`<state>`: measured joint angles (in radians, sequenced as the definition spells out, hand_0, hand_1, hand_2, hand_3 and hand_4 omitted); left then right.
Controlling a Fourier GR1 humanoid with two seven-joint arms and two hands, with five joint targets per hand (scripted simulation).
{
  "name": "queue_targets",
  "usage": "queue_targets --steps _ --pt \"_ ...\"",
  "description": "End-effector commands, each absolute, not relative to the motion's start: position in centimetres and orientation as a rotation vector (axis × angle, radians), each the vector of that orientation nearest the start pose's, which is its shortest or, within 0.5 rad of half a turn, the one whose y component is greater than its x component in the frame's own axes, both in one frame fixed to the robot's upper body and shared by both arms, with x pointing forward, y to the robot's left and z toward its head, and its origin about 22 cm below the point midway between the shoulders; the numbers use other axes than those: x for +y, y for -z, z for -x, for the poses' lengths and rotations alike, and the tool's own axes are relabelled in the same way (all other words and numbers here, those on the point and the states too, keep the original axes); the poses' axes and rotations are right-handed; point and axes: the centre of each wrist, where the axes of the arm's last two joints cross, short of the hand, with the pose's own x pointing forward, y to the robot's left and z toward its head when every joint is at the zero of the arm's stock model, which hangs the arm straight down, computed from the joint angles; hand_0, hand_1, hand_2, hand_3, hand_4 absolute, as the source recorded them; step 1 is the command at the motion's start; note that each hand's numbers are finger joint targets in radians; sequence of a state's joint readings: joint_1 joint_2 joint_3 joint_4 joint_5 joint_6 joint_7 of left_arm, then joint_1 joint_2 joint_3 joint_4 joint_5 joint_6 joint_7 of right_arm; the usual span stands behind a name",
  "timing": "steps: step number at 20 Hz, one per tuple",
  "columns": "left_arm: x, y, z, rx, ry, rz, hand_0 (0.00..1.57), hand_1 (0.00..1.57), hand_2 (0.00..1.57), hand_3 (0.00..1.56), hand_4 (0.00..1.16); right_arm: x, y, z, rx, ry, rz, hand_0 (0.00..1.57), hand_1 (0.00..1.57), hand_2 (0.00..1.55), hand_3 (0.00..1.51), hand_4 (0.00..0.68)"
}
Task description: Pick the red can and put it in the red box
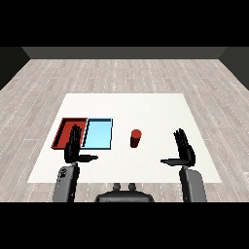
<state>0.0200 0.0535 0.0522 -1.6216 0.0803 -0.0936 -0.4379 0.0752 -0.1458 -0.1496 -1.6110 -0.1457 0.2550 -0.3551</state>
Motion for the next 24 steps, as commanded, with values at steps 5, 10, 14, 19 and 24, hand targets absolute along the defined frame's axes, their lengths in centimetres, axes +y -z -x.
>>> queue_targets --steps 5,10,14,19,24 --pt "26.6 -1.8 -24.1 -2.076 -0.020 0.047 0.00 0.00 0.00 0.00 0.00 -28.2 0.4 -22.9 -1.901 -0.048 -0.105 0.00 0.00 0.00 0.00 0.000" --pt "25.0 -1.5 -23.8 -2.047 -0.025 0.051 0.00 0.00 0.00 0.00 0.00 -28.8 -1.4 -23.0 -1.880 -0.061 -0.097 0.00 0.00 0.00 0.00 0.000" --pt "25.7 0.1 -23.9 -2.080 -0.048 0.081 0.00 0.00 0.00 0.00 0.00 -26.5 0.2 -26.2 -1.867 -0.051 -0.146 0.00 0.00 0.00 0.00 0.000" --pt "25.5 -1.7 -23.3 -2.069 -0.055 0.066 0.00 0.00 0.00 0.00 0.00 -25.1 0.2 -28.2 -1.822 -0.042 -0.162 0.00 0.00 0.00 0.00 0.000" --pt "26.0 -1.4 -25.5 -2.055 -0.065 0.063 0.00 0.00 0.00 0.00 0.00 -26.0 1.6 -27.6 -1.771 0.023 -0.233 0.00 0.00 0.00 0.00 0.000"
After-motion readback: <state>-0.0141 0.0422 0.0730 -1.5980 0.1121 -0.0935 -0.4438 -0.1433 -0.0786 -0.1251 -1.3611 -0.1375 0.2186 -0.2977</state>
